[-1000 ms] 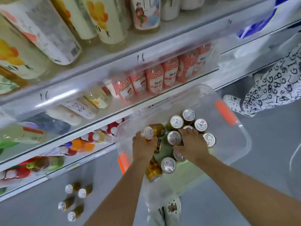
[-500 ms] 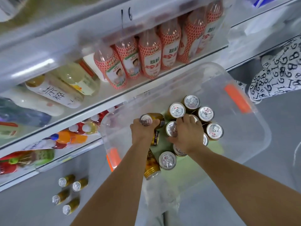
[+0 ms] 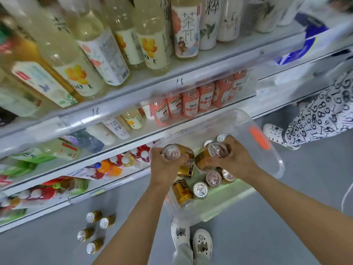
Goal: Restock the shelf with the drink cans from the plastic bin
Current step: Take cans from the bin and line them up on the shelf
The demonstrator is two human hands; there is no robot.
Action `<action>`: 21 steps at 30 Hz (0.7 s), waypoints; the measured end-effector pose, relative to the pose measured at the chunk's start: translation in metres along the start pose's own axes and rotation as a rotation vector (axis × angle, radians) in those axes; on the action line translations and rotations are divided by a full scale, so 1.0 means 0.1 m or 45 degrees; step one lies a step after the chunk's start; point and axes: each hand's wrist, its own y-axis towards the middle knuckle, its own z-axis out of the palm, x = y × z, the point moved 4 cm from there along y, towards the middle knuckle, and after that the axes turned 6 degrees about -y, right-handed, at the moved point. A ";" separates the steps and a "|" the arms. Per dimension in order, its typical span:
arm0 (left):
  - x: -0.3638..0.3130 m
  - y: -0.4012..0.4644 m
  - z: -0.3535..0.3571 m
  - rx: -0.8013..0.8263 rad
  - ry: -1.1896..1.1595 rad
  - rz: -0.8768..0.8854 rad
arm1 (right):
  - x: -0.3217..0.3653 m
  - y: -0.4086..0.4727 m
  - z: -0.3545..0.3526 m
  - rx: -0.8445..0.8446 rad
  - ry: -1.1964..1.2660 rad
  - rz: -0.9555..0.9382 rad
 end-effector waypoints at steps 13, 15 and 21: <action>-1.13 -1.28 -1.44 -0.190 -0.199 0.293 | 1.75 -0.97 -0.51 0.086 0.255 -0.358; -1.26 -1.40 -1.64 -0.240 -0.220 0.326 | 2.05 -1.08 -0.52 0.114 0.206 -0.427; -1.58 -1.63 -2.25 -0.329 -0.246 0.419 | 2.89 -1.44 -0.52 0.143 0.099 -0.571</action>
